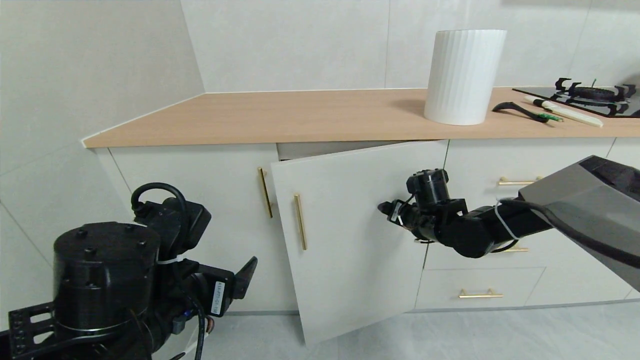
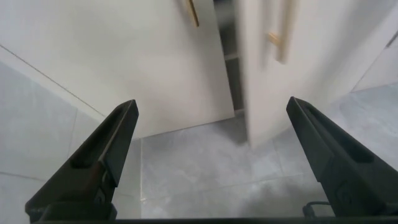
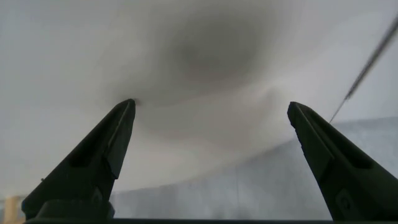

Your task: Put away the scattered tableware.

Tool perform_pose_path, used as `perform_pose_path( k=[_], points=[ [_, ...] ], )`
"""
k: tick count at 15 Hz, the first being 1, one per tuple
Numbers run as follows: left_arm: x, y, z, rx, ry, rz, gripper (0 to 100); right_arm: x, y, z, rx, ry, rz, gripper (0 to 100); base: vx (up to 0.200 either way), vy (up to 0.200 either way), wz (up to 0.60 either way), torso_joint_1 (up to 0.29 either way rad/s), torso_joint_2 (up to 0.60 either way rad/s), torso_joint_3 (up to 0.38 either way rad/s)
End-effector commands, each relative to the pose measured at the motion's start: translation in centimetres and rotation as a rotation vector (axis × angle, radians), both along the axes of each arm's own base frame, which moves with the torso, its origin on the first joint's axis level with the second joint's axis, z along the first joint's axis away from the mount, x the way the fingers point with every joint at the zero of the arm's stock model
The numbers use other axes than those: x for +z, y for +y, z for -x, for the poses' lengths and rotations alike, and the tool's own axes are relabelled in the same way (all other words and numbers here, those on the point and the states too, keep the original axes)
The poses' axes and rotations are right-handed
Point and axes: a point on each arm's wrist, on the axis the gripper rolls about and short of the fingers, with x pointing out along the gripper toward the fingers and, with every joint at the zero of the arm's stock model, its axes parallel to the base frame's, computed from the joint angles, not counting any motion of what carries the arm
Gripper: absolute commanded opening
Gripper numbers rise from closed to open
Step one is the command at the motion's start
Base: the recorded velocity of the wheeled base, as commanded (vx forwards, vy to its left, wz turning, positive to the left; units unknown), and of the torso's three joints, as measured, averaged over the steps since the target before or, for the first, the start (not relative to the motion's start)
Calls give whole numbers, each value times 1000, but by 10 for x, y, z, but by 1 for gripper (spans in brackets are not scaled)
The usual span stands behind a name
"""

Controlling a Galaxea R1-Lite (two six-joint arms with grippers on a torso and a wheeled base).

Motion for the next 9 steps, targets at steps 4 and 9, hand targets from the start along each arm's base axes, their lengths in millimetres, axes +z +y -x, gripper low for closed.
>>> perform_pose_path(
  k=[4,9],
  points=[
    [0,0,0,1,-1,1,100,-8,1,-10,-33,1,-12,100,0,0,0,0,0,0],
    [0,0,0,0,-2,3,100,-11,-13,-31,-130,-25,-24,100,0,0,0,0,0,0]
  ],
)
